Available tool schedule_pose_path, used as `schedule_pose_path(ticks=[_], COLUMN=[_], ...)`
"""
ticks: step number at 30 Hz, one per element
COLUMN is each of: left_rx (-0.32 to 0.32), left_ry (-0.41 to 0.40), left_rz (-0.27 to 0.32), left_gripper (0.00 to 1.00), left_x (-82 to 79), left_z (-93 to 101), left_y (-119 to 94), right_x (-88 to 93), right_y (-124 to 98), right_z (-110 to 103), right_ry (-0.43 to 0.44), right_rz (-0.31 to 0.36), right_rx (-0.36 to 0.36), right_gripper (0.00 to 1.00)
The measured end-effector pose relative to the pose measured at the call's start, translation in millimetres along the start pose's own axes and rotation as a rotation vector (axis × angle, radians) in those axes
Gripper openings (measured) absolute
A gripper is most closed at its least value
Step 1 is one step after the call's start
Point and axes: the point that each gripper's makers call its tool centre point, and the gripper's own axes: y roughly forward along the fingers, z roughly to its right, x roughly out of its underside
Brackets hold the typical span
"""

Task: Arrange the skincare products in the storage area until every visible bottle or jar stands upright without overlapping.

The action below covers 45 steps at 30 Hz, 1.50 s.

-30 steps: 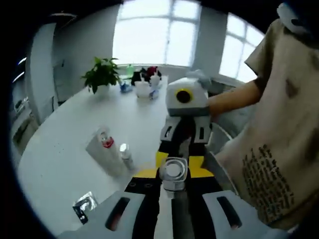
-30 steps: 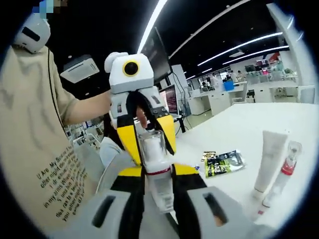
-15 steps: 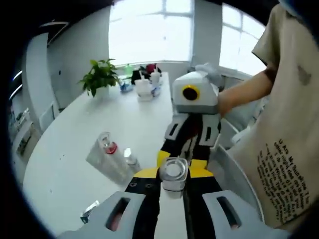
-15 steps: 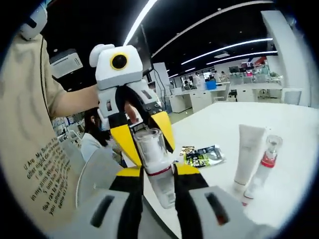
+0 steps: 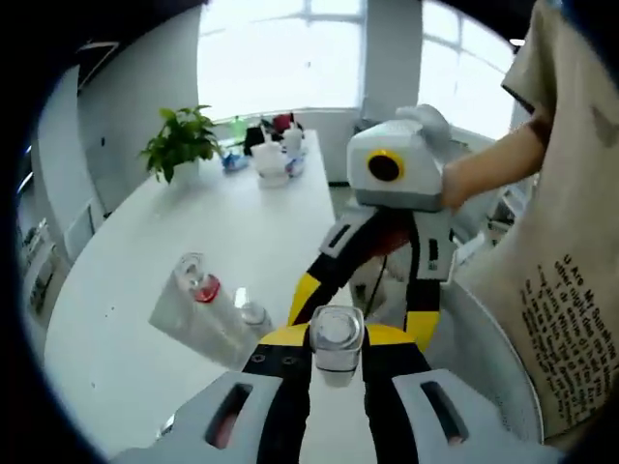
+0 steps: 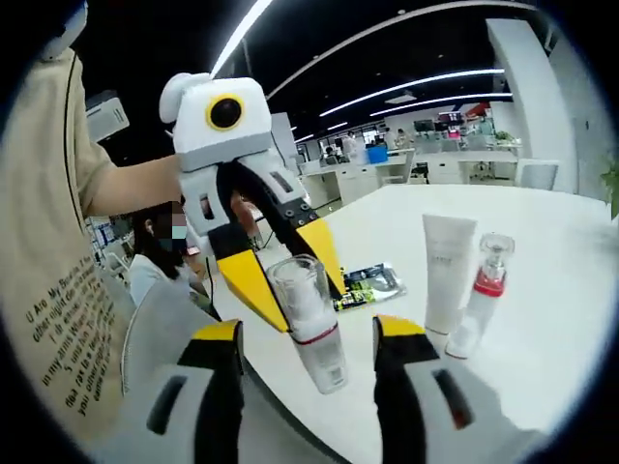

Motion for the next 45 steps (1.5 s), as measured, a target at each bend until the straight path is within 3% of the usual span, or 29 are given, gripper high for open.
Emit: schedule_pose_path(ticks=[11,26,35,45], left_rx=[-0.034,-0.121,-0.142,-0.149], left_ry=[-0.034,-0.084,-0.086,-0.075], left_rz=[-0.041,-0.008,0.05,0.058], left_gripper=[0.16,0.16,0.16,0.16], left_x=[23.5,41.5,38.6,37.8], left_z=[-32.3,-80.6,-92.0,-96.9], left_y=[34,63,71,75], right_x=[19.6,40.2,51.1,55.6], right_y=[-19,-31,-35,-38], right_z=[29,56,61,66], right_ry=[0.085,0.166,0.203,0.222], right_rz=[0.002,0.002,-0.005,-0.008], right_rx=[0.14,0.252,0.282,0.304], right_gripper=[0.73,0.83,0.87,0.88])
